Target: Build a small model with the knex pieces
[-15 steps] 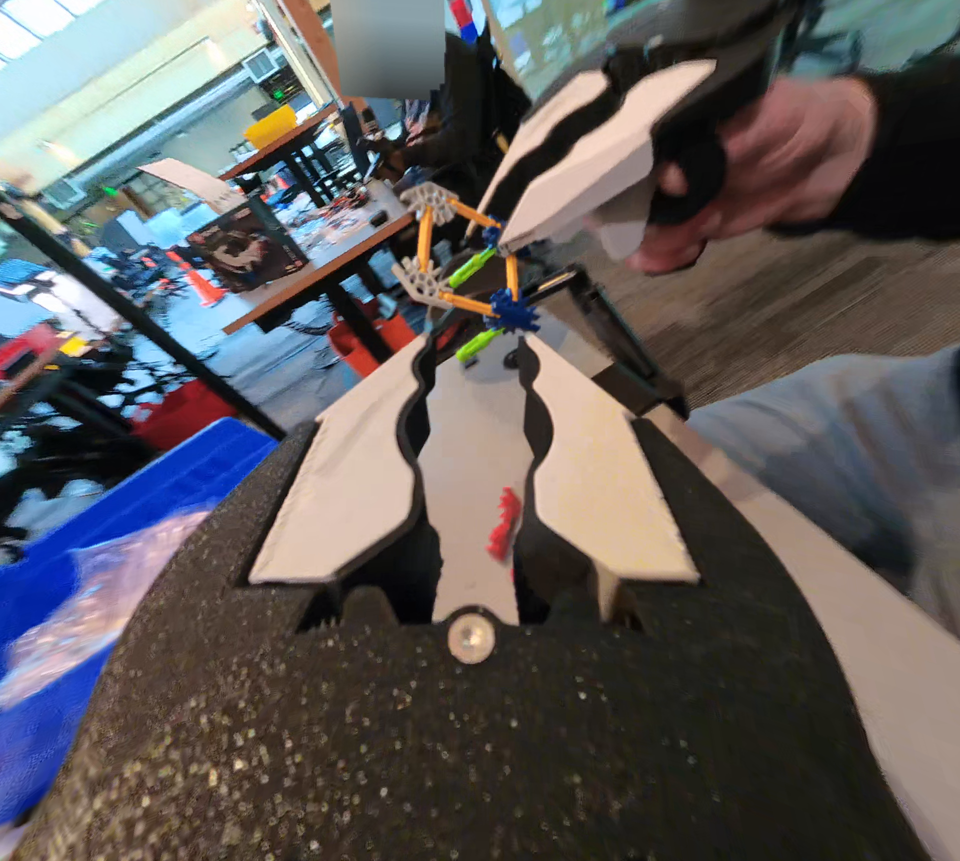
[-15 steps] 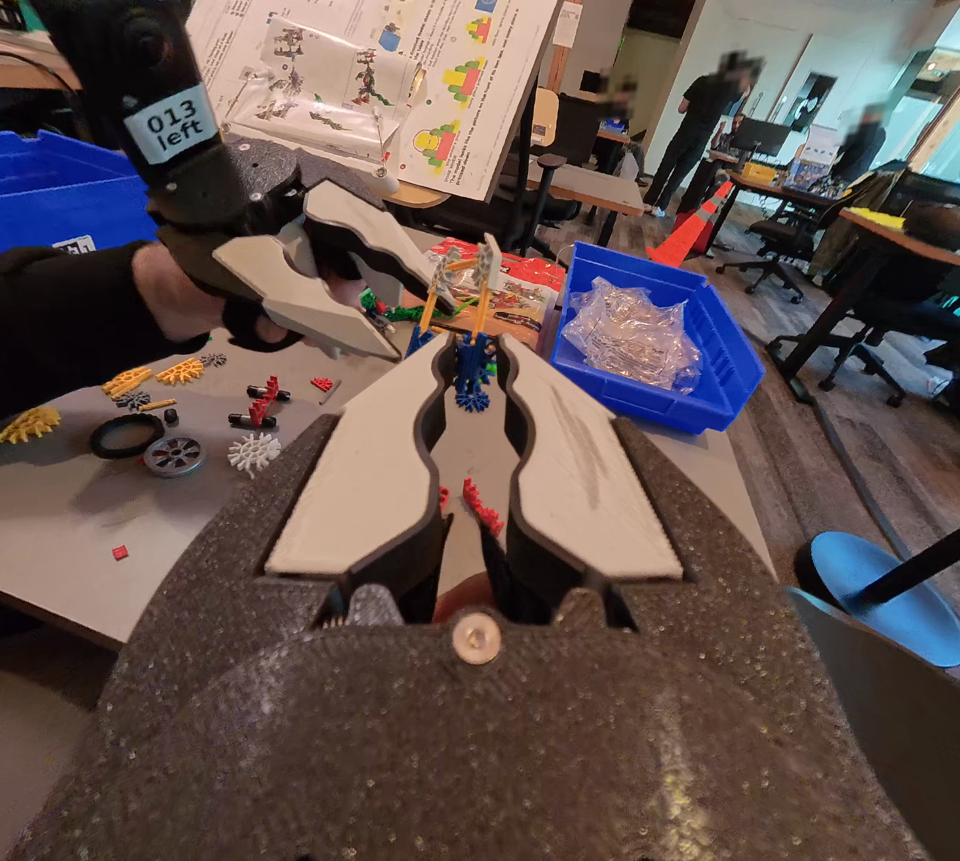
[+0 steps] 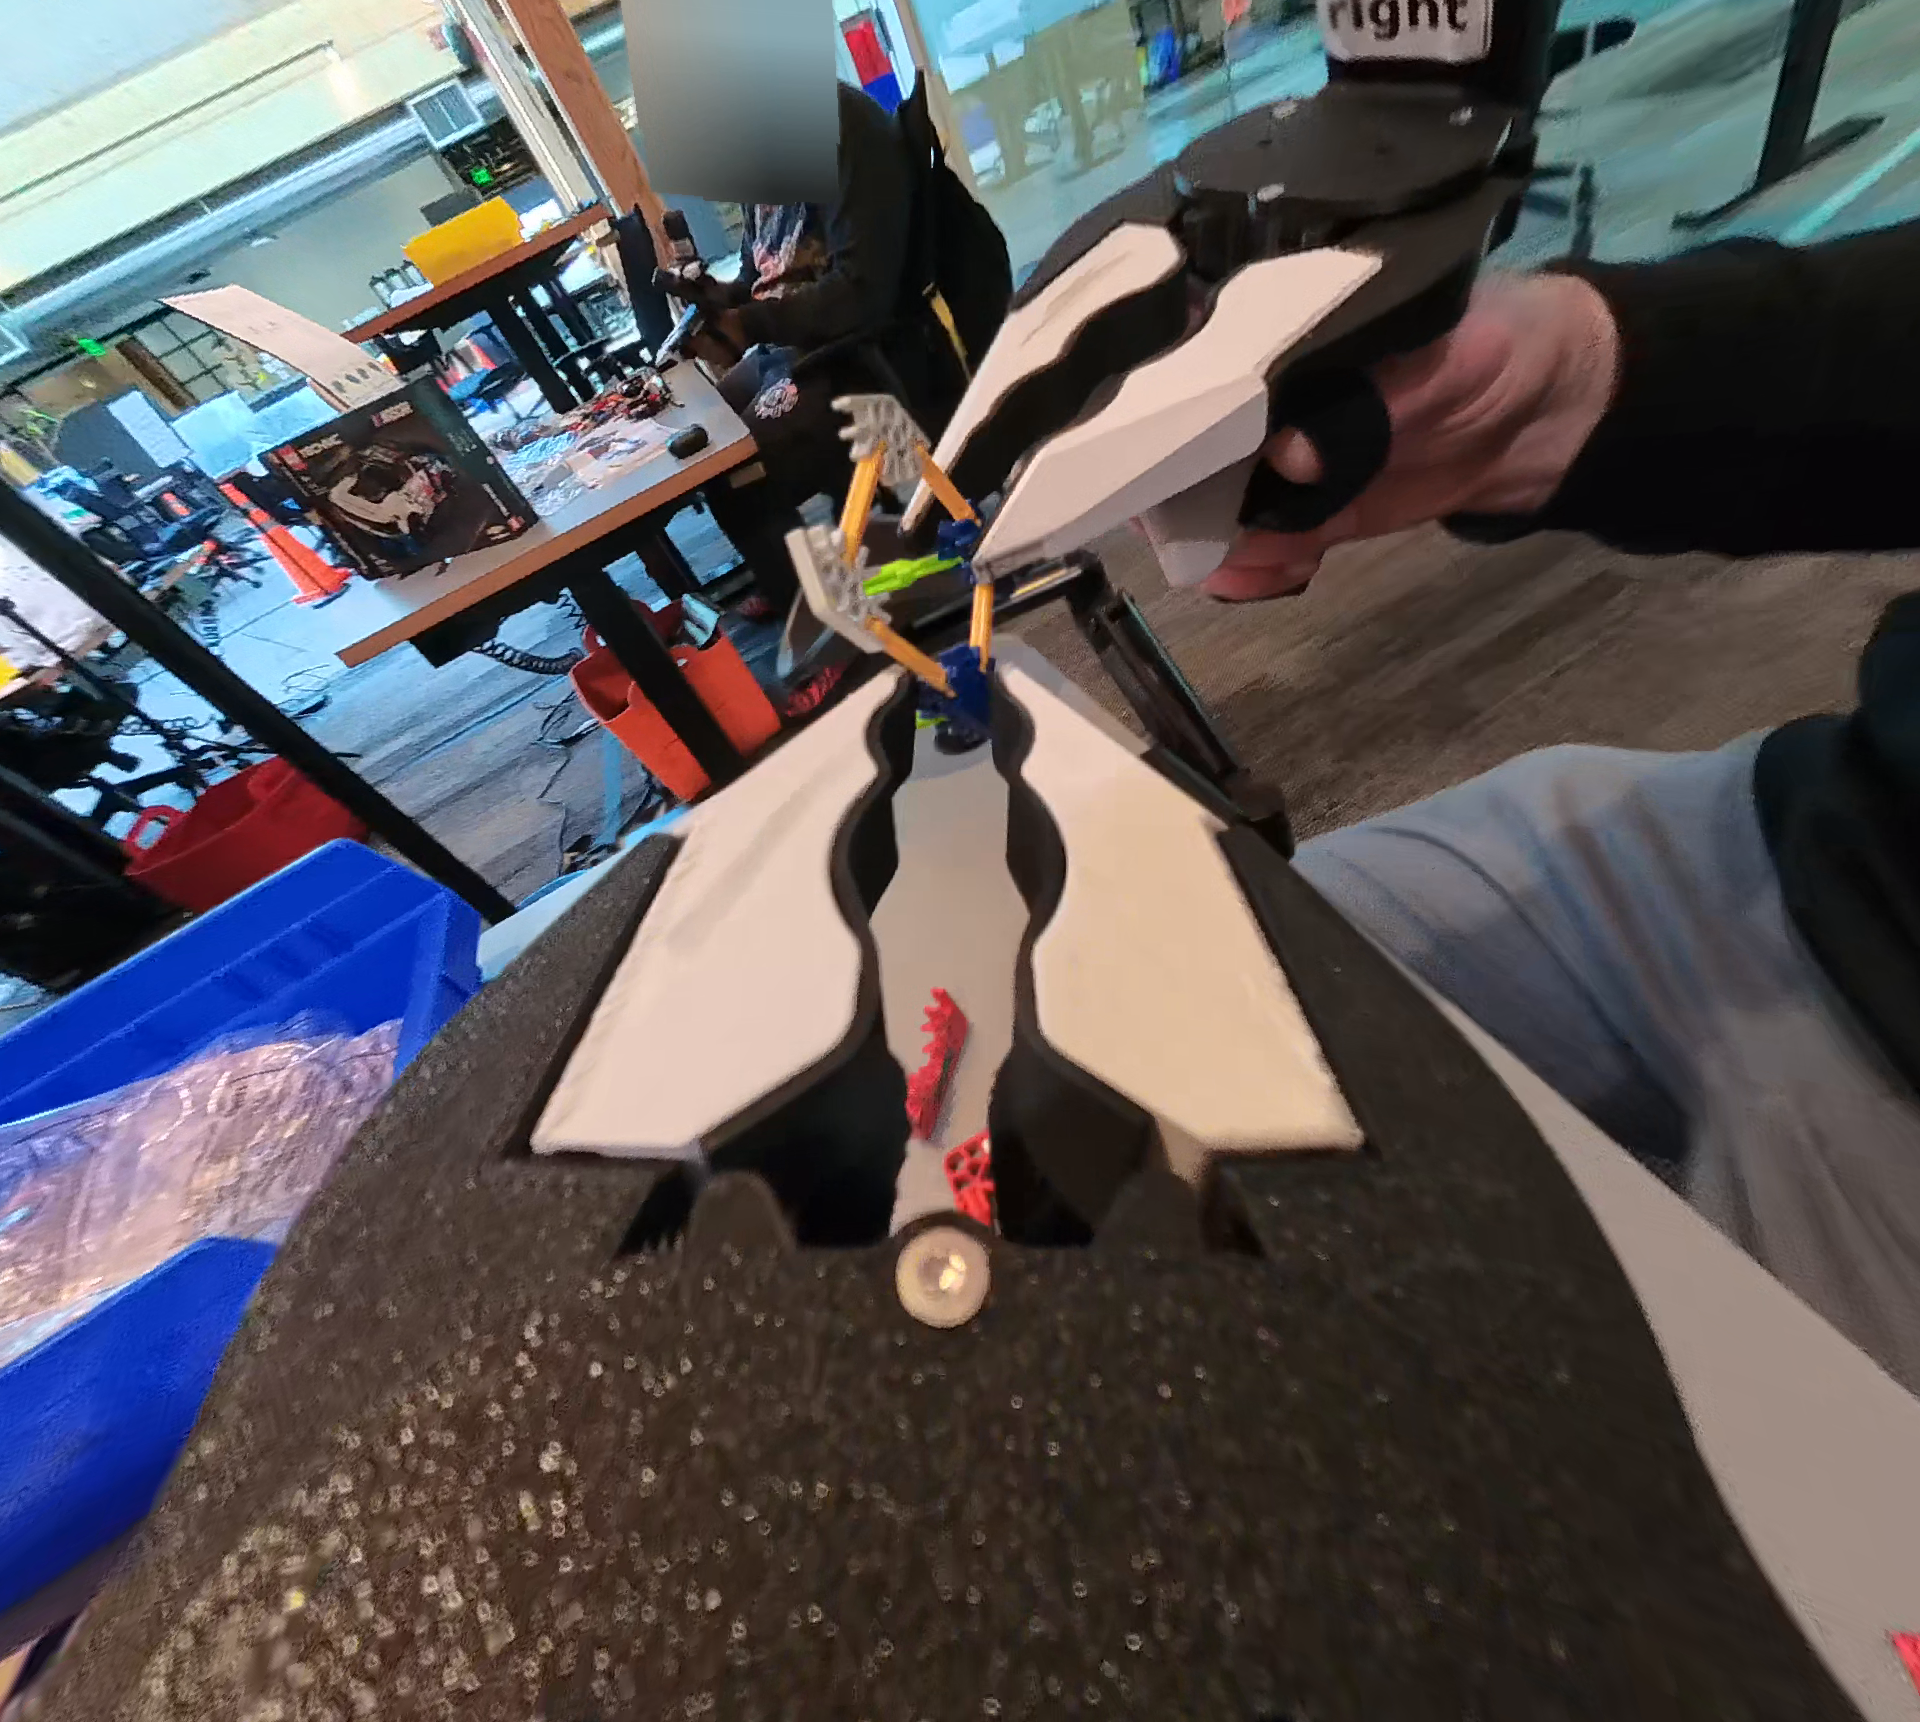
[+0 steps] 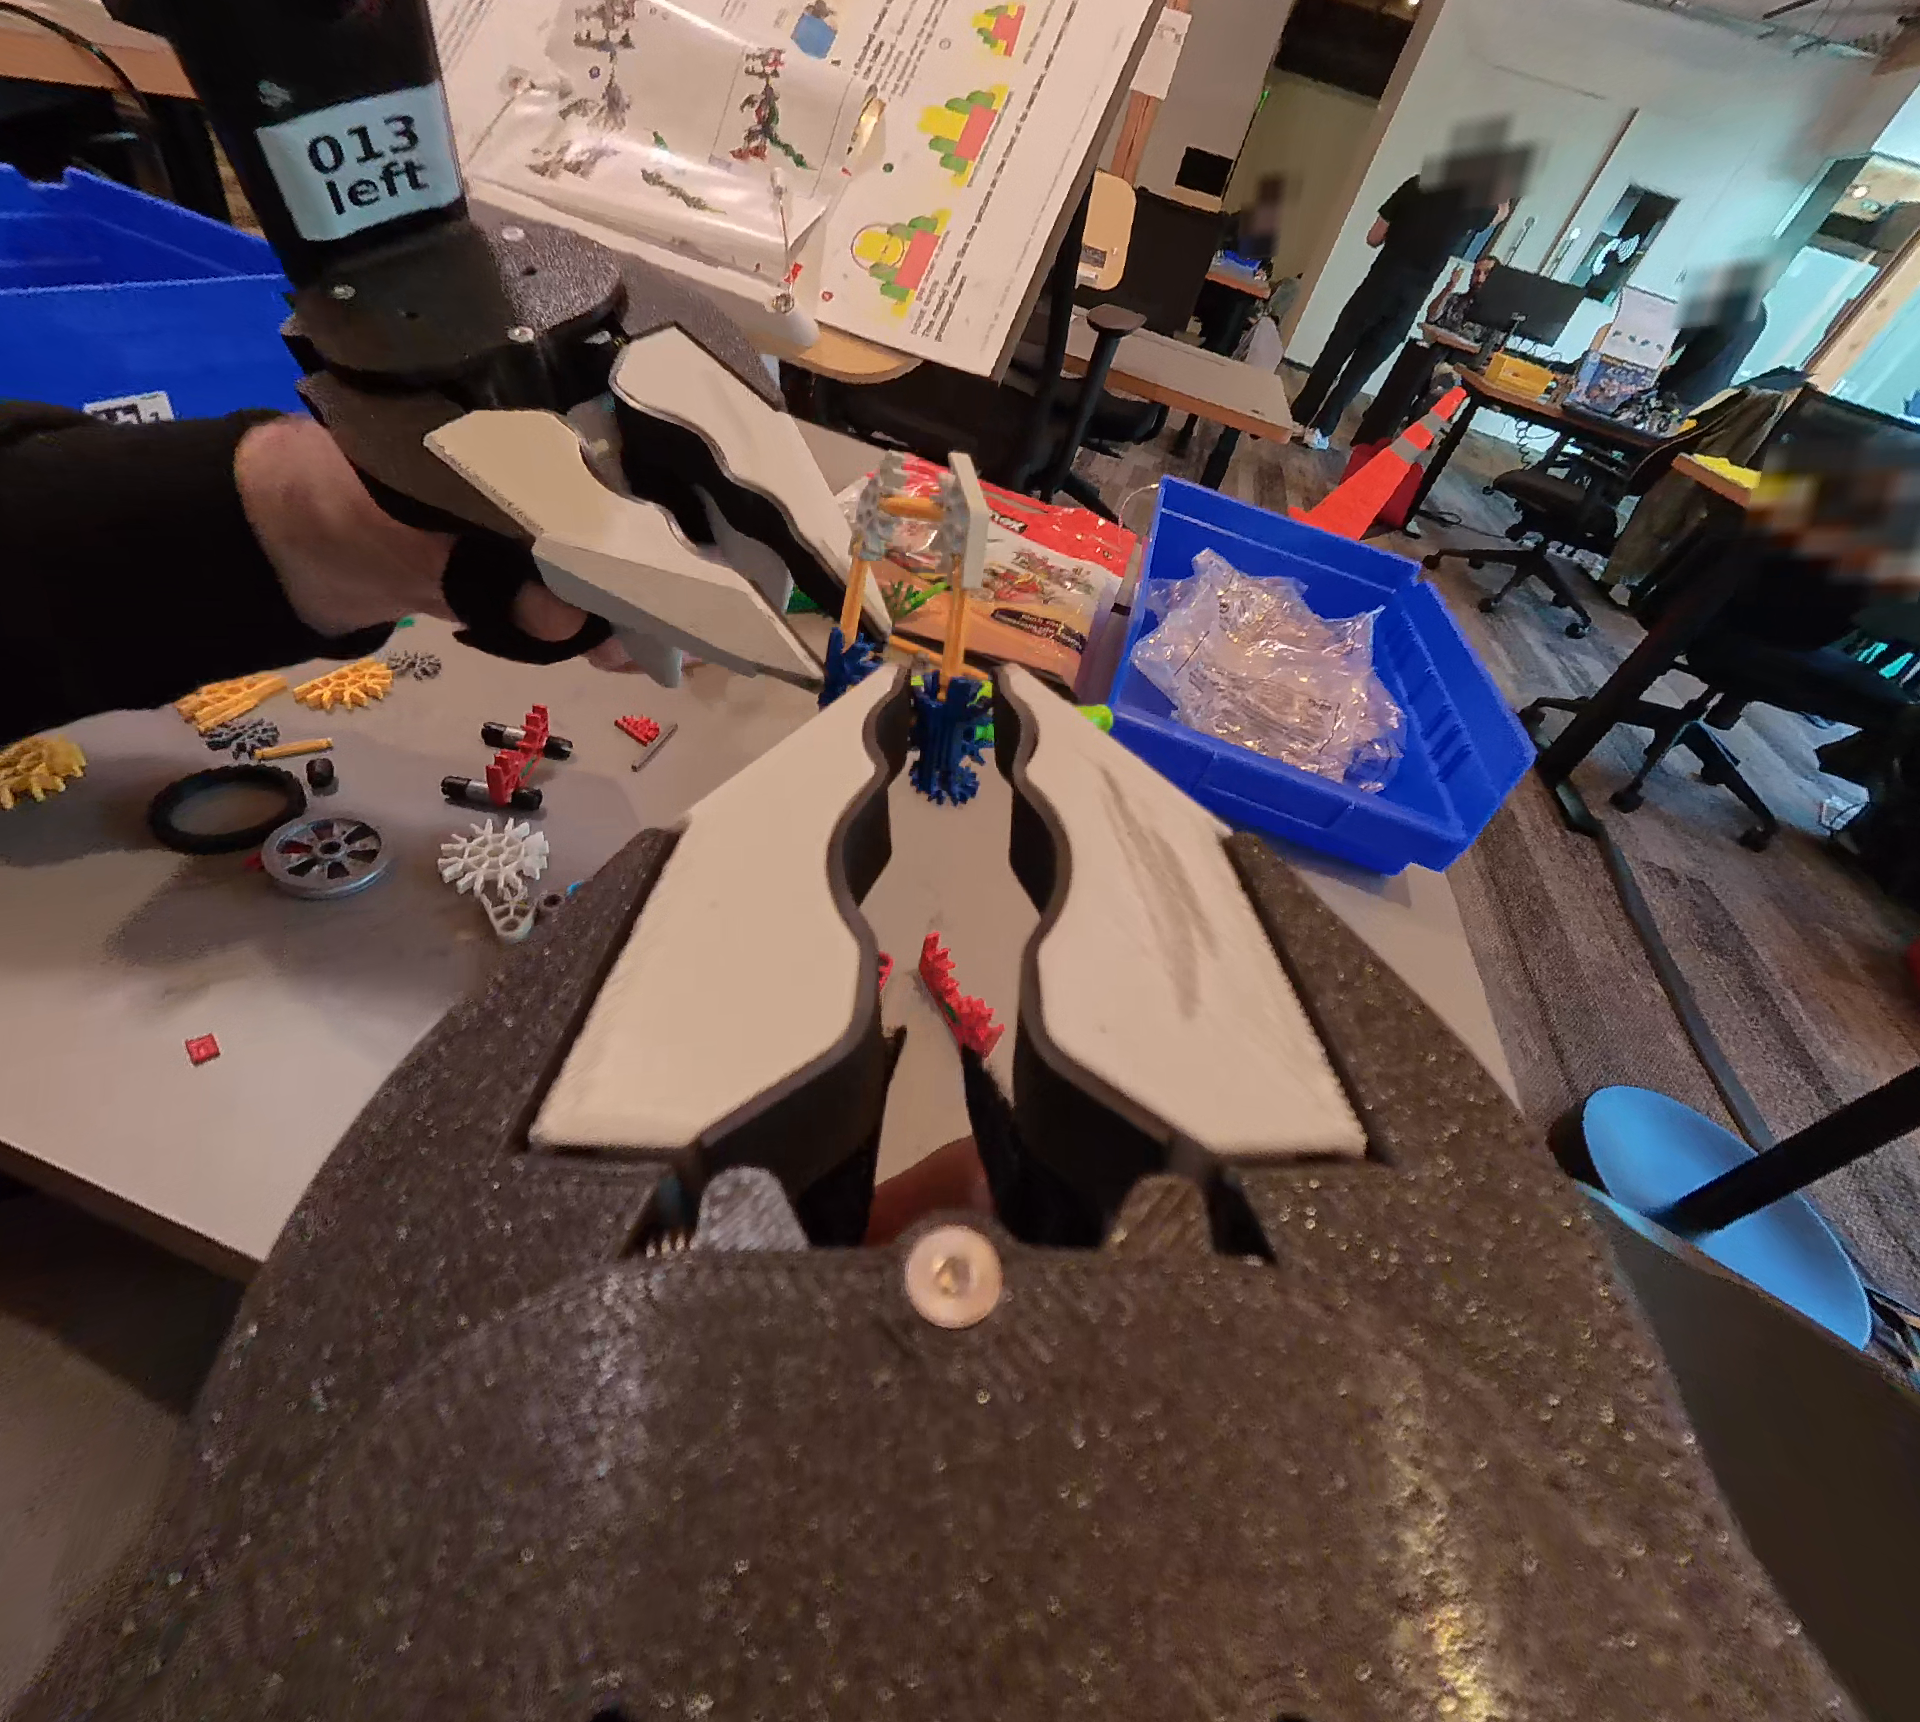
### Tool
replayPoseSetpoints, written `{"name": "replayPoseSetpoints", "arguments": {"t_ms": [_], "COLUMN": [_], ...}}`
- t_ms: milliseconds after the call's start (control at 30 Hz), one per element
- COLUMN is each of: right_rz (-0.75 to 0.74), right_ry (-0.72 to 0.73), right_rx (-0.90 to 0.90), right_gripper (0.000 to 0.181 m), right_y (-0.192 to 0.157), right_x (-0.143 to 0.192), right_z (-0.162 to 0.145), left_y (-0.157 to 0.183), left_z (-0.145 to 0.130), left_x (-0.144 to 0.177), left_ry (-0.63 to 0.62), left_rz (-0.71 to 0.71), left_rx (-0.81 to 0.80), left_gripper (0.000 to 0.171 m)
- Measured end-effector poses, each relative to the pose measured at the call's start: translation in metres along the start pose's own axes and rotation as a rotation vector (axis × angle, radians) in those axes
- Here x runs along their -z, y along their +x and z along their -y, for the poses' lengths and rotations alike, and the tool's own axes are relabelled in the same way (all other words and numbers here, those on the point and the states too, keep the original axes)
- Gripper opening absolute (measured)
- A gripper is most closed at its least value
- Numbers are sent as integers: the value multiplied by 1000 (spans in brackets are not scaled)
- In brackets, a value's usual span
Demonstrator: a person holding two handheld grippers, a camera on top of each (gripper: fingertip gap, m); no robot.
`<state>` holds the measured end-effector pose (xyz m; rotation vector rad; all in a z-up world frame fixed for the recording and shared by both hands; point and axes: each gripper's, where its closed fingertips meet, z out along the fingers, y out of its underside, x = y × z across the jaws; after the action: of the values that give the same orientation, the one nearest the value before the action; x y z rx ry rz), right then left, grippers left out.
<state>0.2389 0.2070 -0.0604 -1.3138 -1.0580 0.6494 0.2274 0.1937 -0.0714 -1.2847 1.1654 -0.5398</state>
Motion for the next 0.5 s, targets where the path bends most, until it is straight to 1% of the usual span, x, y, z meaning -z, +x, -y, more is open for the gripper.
{"name": "replayPoseSetpoints", "arguments": {"t_ms": [167,300,500], "right_rz": [32,66,74], "right_ry": [-67,-144,-251], "right_rx": [-28,-57,-97], "right_gripper": [15,15,15], "right_y": [-4,-8,-8], "right_x": [-5,-11,-19], "right_z": [-17,-39,-76], "left_y": [1,5,8], "left_z": [-14,-35,-71], "left_x": [2,1,-7], "left_ry": [-74,-144,-256], "left_rz": [33,49,37], "left_rx": [-74,-128,-152], "left_gripper": [10,10,10]}}
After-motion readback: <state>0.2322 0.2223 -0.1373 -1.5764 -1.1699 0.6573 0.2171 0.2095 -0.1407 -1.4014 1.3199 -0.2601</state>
